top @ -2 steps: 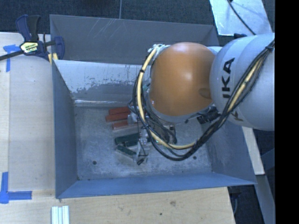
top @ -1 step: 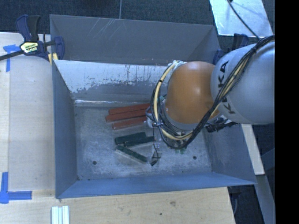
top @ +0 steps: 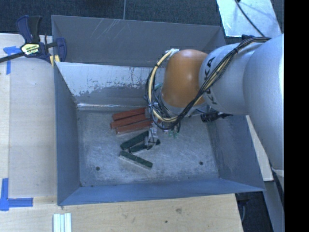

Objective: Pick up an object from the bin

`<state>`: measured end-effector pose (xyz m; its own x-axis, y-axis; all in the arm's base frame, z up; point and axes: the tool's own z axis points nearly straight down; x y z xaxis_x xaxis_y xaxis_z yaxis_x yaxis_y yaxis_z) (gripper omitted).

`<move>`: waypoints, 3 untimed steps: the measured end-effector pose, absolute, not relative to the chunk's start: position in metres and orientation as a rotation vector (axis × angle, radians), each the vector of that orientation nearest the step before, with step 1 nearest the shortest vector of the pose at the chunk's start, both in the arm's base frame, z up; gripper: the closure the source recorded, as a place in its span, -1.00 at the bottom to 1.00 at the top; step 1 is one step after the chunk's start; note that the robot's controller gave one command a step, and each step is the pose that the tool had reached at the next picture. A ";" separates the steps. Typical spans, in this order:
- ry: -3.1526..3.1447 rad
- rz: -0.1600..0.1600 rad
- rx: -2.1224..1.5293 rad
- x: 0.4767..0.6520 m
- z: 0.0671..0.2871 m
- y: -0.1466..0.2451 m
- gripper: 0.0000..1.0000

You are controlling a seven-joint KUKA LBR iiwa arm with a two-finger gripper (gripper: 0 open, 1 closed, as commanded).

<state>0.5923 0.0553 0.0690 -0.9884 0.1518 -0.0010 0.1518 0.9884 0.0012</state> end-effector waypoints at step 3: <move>3.135 0.001 0.158 0.579 0.080 0.034 -1.00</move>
Offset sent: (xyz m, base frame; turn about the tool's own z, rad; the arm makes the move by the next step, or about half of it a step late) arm 0.0000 0.0000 0.0000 0.0000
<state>0.5793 0.0345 0.0796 -0.9949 0.1007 -0.0030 0.1007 0.9949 0.0006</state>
